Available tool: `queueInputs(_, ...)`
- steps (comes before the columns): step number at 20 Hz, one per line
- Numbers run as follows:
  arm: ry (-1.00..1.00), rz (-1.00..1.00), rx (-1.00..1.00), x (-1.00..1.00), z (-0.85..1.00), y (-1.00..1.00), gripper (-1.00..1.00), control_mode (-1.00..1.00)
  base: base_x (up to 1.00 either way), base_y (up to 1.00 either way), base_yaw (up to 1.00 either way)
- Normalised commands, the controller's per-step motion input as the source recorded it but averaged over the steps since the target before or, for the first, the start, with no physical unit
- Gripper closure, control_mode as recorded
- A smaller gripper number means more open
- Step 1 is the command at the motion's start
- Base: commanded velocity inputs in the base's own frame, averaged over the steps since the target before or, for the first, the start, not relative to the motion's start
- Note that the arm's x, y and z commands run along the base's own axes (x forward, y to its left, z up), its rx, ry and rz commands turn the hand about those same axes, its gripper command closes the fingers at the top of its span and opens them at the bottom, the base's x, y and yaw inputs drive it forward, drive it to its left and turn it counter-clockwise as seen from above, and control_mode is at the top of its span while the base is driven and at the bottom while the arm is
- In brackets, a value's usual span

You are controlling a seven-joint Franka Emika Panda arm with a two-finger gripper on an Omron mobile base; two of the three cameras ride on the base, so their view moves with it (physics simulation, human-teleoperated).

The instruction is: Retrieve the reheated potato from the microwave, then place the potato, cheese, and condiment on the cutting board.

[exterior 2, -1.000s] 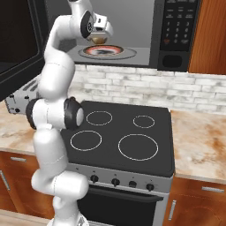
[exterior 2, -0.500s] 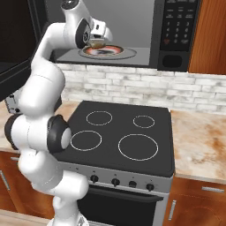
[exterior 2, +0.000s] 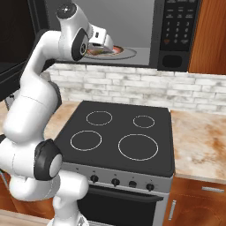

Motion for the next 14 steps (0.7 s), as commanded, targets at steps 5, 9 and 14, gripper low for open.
queueInputs(5,0.0,0.0,0.07,-0.85,0.12,-0.12,1.0,-1.0,0.0,0.0,0.0)
queueInputs(9,0.0,0.08,0.07,-0.87,0.03,-0.11,1.0,-1.0,0.0,0.0,0.0)
queueInputs(14,0.0,0.22,0.09,-0.77,0.0,-0.15,1.0,-1.0,0.0,0.0,0.0)
